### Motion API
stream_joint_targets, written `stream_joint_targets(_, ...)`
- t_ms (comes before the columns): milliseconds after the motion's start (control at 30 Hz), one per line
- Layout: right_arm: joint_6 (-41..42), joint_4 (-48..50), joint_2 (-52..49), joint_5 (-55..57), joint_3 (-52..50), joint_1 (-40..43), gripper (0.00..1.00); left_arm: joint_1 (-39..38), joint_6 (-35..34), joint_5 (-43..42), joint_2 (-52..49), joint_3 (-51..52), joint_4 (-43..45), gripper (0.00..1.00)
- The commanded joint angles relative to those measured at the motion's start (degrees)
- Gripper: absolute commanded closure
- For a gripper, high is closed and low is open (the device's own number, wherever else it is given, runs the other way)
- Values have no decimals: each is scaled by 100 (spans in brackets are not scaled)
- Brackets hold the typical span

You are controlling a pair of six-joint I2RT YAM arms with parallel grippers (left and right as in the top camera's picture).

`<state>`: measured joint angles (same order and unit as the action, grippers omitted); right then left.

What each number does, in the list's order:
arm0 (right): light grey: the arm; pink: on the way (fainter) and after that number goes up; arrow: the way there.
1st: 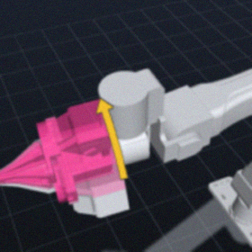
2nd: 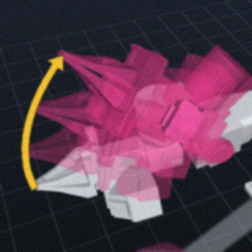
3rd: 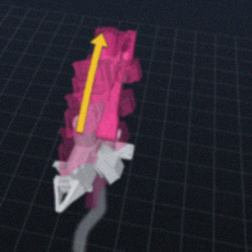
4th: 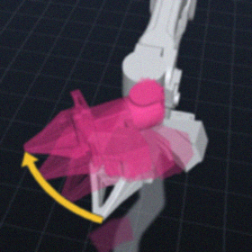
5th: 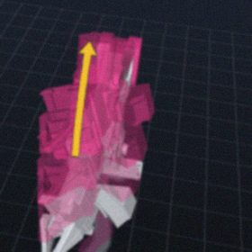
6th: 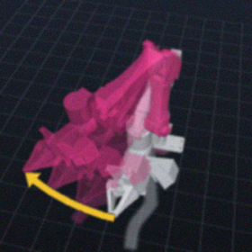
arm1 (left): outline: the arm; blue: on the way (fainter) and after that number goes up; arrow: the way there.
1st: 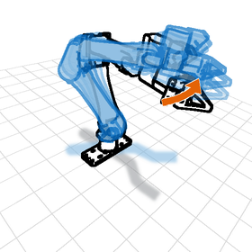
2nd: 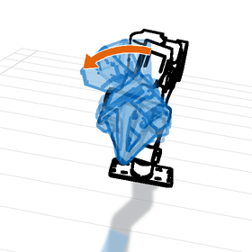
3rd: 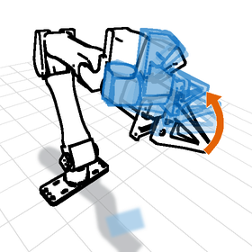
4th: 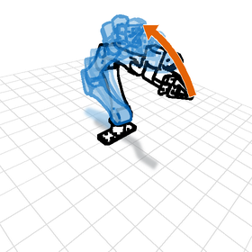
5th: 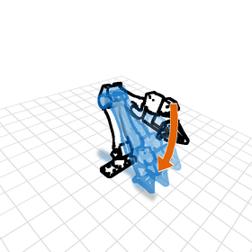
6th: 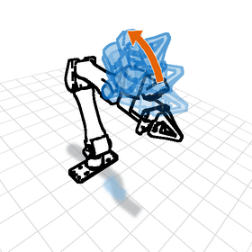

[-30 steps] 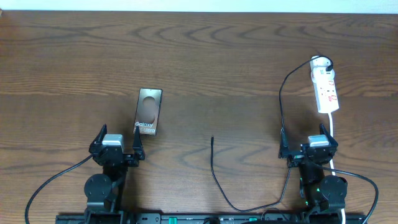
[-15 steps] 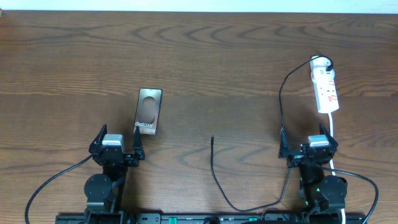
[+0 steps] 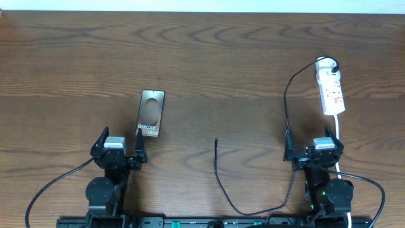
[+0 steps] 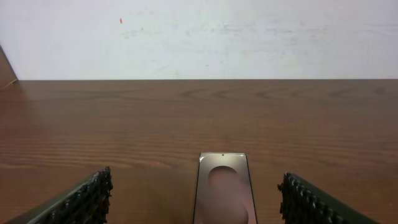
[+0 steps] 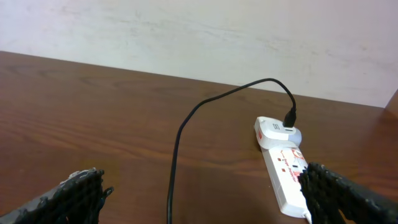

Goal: Plug charger to phone and switch on socket

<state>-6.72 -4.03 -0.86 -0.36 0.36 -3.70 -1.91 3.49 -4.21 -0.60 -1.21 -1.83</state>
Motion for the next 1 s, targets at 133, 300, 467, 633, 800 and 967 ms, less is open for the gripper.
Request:
stream_joint_targets(133, -66, -26, -11, 39, -4, 28, 1, 28, 79, -229, 31, 76, -179, 15)
stream_joint_targets(300, -66, -28, -11, 39, -4, 28, 1, 28, 81, -286, -39, -162, -181, 15)
stream_joint_targets(467, -66, -28, -11, 39, -4, 28, 1, 28, 79, -289, -334, -540, -203, 15)
stream_joint_targets(633, -66, -26, -11, 39, -4, 28, 1, 28, 79, -291, -1001, -1200, -225, 15)
stream_joint_targets(800, -66, -28, -11, 39, -4, 28, 1, 28, 81, -291, -1915, -2024, -400, 15)
stream_joint_targets(967, -66, -26, -11, 39, -4, 28, 1, 28, 103, -295, -2905, -2815, -656, 15)
